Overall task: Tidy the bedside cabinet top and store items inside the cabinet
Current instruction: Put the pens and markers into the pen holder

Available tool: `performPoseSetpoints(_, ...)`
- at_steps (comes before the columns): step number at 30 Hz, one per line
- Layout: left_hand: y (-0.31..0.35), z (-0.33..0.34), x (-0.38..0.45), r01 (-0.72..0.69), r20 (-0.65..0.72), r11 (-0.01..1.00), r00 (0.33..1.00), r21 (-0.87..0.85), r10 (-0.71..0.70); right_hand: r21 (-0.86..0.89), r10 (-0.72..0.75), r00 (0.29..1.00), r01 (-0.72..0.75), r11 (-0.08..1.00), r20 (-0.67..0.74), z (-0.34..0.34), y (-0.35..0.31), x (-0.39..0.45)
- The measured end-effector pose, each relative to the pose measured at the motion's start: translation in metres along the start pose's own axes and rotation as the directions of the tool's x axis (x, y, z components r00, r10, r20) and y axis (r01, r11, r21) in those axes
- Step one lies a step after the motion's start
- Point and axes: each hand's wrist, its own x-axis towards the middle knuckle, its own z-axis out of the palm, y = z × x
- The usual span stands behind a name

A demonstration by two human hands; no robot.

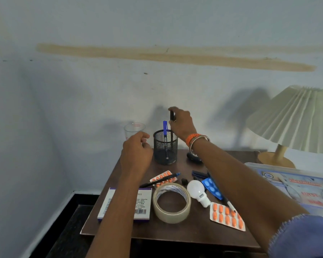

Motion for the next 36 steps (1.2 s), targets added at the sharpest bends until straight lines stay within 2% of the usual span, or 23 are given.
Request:
performPoseSetpoints(4, -0.002, -0.002, 0.002, -0.009, -0.001, 1.0, 1.0, 0.006, 0.009, -0.101, 0.068, 0.994, -0.06, 0.993, 0.082, 0.014, 0.009, -0.003)
performPoseSetpoints(8, 0.003, -0.002, 0.002, -0.046, 0.012, 0.999, 0.999, 0.023, 0.046, -0.086, 0.103, 0.988, -0.093, 0.992, 0.113, 0.016, 0.006, -0.004)
performPoseSetpoints(16, 0.009, -0.001, -0.005, -0.038, 0.06, 0.998, 0.998, 0.05, 0.035, -0.063, 0.137, 0.978, -0.128, 0.99, 0.16, 0.013, 0.008, -0.011)
performPoseSetpoints(22, 0.015, 0.001, -0.006, -0.034, 0.067, 0.999, 0.997, 0.04, 0.032, -0.066, 0.12, 0.976, -0.11, 0.992, 0.18, -0.001, 0.006, -0.017)
performPoseSetpoints(28, 0.022, 0.002, -0.009, -0.058, 0.081, 0.998, 0.995, -0.001, 0.058, -0.041, 0.057, 0.996, -0.054, 0.998, 0.073, -0.025, -0.015, -0.019)
performPoseSetpoints(33, 0.024, 0.0, -0.013, -0.056, 0.1, 0.998, 0.993, -0.015, 0.057, 0.048, 0.026, 0.987, -0.018, 0.999, -0.157, -0.06, -0.048, -0.032)
performPoseSetpoints(36, 0.022, -0.001, -0.016, -0.072, 0.102, 0.997, 0.992, -0.015, 0.073, 0.141, 0.03, 0.973, 0.003, 0.99, -0.227, -0.073, -0.059, -0.047)
